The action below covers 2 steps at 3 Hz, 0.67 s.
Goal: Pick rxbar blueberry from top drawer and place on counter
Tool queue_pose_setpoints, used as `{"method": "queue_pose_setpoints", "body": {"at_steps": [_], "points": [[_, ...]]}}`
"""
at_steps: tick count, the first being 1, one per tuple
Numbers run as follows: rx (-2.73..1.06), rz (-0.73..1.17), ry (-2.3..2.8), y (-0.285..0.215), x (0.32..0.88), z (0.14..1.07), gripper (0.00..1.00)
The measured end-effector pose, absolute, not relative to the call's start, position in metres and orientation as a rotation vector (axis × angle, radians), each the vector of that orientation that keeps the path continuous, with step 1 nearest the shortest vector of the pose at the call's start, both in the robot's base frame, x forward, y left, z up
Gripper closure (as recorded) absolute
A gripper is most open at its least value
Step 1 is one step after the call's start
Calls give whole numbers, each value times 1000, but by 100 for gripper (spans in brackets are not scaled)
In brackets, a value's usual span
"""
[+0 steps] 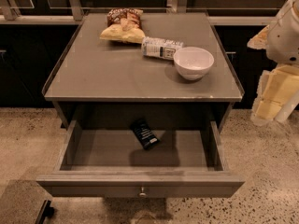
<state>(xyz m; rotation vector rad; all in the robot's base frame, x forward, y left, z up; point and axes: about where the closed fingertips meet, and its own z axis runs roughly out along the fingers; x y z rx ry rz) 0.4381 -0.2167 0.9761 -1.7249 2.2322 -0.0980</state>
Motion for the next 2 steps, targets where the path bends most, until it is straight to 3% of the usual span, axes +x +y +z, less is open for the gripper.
{"method": "queue_pose_setpoints", "body": {"at_steps": [2], "points": [[-1696,-71,2194,-218,440,968,0]]}}
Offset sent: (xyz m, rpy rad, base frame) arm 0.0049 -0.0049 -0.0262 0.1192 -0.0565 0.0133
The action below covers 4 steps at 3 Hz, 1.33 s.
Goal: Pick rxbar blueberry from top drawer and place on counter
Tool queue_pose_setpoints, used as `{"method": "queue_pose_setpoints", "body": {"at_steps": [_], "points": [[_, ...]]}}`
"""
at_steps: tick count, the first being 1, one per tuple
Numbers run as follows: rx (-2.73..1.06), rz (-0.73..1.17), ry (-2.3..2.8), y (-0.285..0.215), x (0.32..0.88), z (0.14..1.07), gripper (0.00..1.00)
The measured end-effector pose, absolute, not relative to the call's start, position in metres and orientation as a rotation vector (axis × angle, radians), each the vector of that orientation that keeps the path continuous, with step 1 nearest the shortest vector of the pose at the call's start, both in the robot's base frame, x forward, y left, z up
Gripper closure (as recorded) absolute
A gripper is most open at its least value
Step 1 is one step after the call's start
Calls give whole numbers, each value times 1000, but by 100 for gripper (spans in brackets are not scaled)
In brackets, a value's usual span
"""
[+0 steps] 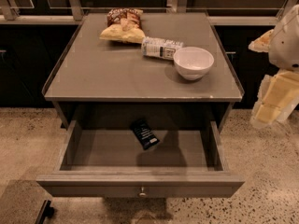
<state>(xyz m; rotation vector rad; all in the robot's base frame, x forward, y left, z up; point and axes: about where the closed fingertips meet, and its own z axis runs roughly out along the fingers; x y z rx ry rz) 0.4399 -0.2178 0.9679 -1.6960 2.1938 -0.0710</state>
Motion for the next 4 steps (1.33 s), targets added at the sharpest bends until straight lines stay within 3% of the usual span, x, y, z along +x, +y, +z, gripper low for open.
{"method": "queue_pose_setpoints", "body": {"at_steps": [2,3,4], "points": [[-1515,192,2056,-214,459,872,0],[-1358,243,2033,-211,482,833,0],[-1263,171,1995,-216,509,836,0]]}}
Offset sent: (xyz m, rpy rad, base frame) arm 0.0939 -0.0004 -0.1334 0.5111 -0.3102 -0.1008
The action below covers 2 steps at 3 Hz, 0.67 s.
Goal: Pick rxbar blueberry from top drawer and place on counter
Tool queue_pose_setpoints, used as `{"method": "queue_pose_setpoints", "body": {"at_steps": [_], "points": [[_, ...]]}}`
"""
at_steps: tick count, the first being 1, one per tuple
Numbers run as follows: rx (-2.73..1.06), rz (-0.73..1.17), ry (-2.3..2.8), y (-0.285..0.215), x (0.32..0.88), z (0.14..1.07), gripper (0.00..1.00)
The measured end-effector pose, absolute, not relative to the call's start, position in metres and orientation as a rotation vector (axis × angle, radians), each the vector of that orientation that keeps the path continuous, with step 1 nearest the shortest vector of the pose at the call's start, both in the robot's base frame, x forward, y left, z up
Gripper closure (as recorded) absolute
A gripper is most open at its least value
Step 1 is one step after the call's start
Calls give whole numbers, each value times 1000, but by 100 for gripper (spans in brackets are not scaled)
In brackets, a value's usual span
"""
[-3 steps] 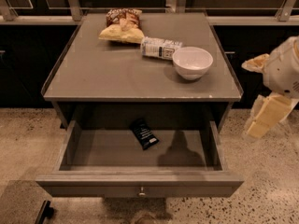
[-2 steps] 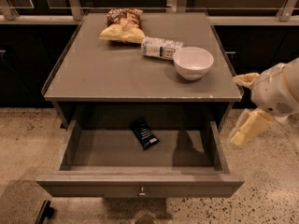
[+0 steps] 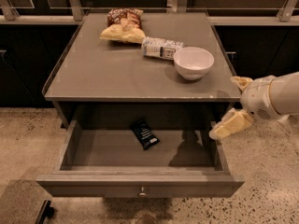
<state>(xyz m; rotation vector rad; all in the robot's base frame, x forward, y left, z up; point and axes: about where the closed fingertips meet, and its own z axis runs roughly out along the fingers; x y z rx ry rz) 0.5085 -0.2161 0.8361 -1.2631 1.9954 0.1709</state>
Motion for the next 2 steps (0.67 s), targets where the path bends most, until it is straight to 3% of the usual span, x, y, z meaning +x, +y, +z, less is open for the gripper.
{"method": "queue_pose_setpoints", "body": {"at_steps": [2], "points": [[-1122,244,2046,-210,488,778,0]]}}
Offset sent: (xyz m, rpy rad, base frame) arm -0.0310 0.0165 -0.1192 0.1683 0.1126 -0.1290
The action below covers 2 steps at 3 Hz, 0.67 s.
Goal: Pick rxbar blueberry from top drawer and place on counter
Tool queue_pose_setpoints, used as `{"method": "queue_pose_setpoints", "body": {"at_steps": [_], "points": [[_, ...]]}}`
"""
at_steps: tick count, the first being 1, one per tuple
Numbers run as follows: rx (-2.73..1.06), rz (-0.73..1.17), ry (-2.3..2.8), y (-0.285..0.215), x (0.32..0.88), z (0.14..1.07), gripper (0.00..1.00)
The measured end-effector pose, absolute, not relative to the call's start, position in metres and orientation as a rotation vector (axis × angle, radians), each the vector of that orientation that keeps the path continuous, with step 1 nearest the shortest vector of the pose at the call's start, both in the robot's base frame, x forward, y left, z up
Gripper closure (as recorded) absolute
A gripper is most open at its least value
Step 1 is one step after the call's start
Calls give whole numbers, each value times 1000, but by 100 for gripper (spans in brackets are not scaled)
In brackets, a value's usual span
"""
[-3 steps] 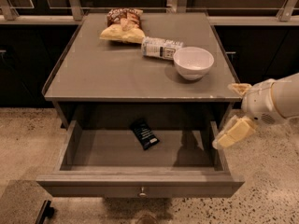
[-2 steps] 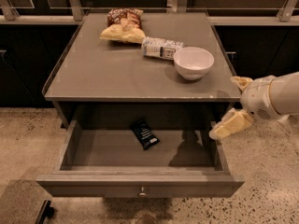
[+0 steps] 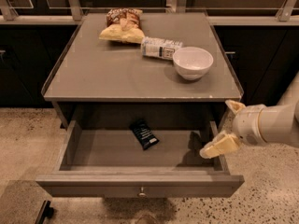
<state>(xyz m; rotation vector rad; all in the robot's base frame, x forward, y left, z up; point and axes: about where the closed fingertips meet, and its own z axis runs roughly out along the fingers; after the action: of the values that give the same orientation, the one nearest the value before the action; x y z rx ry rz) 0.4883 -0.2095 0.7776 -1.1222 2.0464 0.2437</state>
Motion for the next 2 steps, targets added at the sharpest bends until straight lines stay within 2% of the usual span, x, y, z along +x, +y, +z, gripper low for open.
{"method": "queue_pose_setpoints", "body": {"at_steps": [2], "points": [[-1130,365,2085,-189,479,763,0]]}}
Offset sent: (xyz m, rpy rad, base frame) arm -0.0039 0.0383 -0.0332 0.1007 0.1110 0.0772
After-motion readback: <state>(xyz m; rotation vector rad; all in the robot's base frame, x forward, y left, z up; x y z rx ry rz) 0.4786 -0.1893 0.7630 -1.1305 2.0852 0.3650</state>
